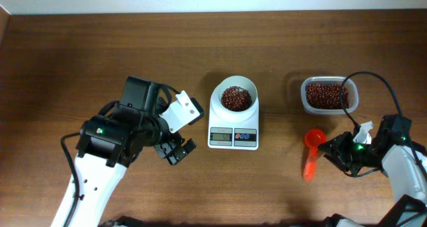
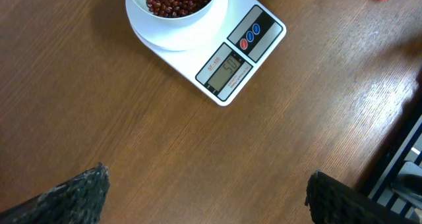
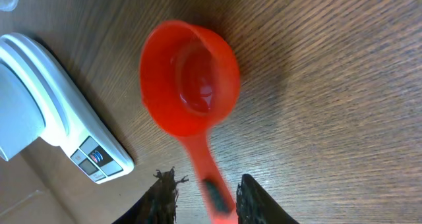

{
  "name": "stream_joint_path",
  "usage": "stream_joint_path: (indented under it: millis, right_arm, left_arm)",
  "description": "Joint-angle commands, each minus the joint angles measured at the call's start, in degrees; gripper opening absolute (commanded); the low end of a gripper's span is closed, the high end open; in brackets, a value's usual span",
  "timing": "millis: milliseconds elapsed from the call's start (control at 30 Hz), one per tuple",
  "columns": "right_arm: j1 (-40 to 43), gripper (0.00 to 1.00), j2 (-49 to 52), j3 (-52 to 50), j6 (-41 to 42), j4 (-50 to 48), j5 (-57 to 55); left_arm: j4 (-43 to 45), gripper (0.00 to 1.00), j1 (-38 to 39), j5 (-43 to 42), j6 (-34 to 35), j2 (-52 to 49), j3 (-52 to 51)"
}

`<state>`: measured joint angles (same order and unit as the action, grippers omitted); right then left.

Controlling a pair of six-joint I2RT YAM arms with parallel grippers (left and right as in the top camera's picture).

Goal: Scoop and weigh 50g on scale
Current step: 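Lower the scoop onto the table and open the right gripper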

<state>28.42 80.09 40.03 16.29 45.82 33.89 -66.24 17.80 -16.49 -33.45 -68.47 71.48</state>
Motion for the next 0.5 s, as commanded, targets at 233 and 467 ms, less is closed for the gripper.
stream_joint_path:
  millis: [233, 467]
  right_arm:
    - [0.2, 0.99, -1.4, 2.0, -2.5, 0.4, 2.0]
    - [0.2, 0.99, -20.9, 23.4, -2.3, 6.1, 8.7]
  left_arm:
    - [0.1, 0.99, -0.3, -0.2, -0.9, 0.2, 0.5]
    - [0.1, 0.99, -0.3, -0.2, -0.9, 0.2, 0.5]
